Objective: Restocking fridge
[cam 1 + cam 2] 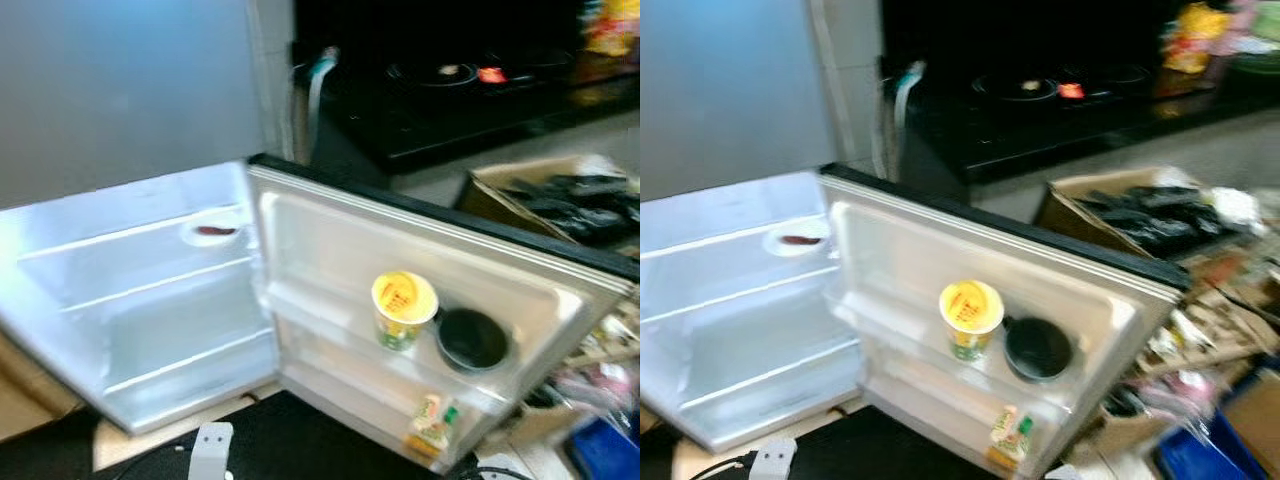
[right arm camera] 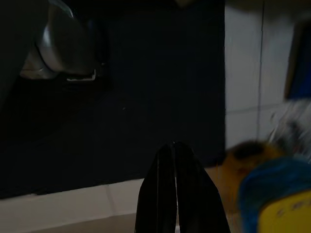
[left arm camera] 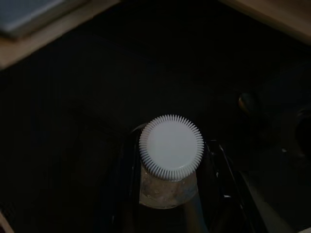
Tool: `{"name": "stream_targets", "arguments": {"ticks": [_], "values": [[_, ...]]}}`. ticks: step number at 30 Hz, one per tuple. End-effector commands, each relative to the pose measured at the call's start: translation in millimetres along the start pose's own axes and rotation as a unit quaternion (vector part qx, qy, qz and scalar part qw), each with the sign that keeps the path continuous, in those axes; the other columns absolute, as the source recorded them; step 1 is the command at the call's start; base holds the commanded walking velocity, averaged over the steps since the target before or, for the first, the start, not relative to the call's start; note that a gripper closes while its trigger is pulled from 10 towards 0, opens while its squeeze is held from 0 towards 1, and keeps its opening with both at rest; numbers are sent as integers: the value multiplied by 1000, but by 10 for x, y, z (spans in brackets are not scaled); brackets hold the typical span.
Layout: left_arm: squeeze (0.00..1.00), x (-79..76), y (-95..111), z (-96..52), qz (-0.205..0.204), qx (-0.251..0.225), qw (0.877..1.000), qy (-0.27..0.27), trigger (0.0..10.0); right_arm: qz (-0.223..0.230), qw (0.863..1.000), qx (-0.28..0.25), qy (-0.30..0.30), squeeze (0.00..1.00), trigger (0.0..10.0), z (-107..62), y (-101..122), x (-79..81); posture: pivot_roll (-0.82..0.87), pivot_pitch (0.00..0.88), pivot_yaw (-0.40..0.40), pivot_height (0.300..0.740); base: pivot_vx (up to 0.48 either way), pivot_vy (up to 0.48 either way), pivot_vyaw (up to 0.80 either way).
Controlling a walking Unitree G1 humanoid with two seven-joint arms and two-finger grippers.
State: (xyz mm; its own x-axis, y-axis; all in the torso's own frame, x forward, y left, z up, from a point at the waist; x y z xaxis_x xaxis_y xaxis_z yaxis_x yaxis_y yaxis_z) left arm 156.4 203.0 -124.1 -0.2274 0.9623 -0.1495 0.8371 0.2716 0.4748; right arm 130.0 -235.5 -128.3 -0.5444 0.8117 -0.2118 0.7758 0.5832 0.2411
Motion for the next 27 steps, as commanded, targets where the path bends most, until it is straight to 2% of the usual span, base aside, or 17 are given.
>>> {"name": "stream_targets", "arguments": {"ticks": [1, 9, 10, 11, 13, 14, 15, 16, 21, 23, 25, 27], "values": [[0, -113, 3, 16, -16, -2, 1000, -24, 10000, 4, 1000, -2, -1, 0, 10000, 3, 9, 15, -82, 0, -12, 740, 0, 0, -406], [0, -121, 136, 26, 9, -29, 999, -20, 10000, 5, 1000, -5, -2, 0, 10000, 4, 21, 12, -82, 0, -11, 740, 0, 0, 0], [0, -118, 294, 32, 38, -59, 998, -10, 10000, 5, 1000, -6, -3, 0, 10000, 4, 22, 9, -82, 0, -12, 740, 0, 0, 0], [0, -107, 418, 31, 46, -83, 996, 0, 10000, 5, 1000, -6, -3, 0, 10000, 3, 23, 7, -82, 0, -13, 740, 0, 0, 0], [0, -93, 646, 20, 46, -124, 991, 14, 10000, 4, 1000, -7, -4, 0, 10000, 3, 23, 3, -82, 0, -13, 740, 0, 0, 0], [0, -93, 646, 20, 46, -124, 991, 14, 10000, 4, 1000, -7, -4, 0, 10000, 3, 23, 3, -82, 0, -13, 740, 0, 0, 0], [0, -96, 786, 8, 42, -151, 988, 20, 10000, 5, 1000, -7, -5, 0, 10000, 3, 23, 0, -81, 0, -14, 740, 0, 0, 0], [0, -96, 786, 8, 42, -151, 988, 20, 10000, 5, 1000, -7, -5, 0, 10000, 3, 23, 0, -81, 0, -14, 740, 0, 0, 0], [0, -122, 1355, -96, 36, -258, 965, 43, 10000, 12, 1000, -15, -9, 0, 10000, 1, 44, -17, -79, 0, -14, 740, 0, 0, 0], [0, -193, 1477, -124, 34, -282, 958, 28, 10000, 15, 1000, -22, -4, 0, 10000, 2, 67, -10, -77, 0, -13, 740, 0, 0, 0], [0, -227, 1512, -134, 35, -290, 956, 21, 10000, 16, 1000, -26, -1, 0, 10000, 3, 81, -4, -77, 0, -13, 740, 0, 0, 0], [0, -355, 1561, -140, 21, -299, 954, -18, 10000, 24, 999, -43, 10, 0, 10000, 6, 150, 15, -77, 0, -12, 740, 0, 0, 0]]}}
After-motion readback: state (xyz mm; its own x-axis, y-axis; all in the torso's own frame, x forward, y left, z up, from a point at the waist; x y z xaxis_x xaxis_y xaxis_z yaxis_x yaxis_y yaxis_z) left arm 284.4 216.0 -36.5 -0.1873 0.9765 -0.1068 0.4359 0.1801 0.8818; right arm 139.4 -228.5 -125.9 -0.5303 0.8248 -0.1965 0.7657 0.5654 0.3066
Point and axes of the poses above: a point about 5 cm out from each wrist's last joint towards the gripper, its own z axis pointing out of the wrist towards the gripper, its own y axis along the axis of the wrist's last joint, x = y × z, the point moved 3 cm from there along z, pointing out of the wrist towards the gripper, and after that the axes turned 15 degrees about -z, right-handed, at the moved point
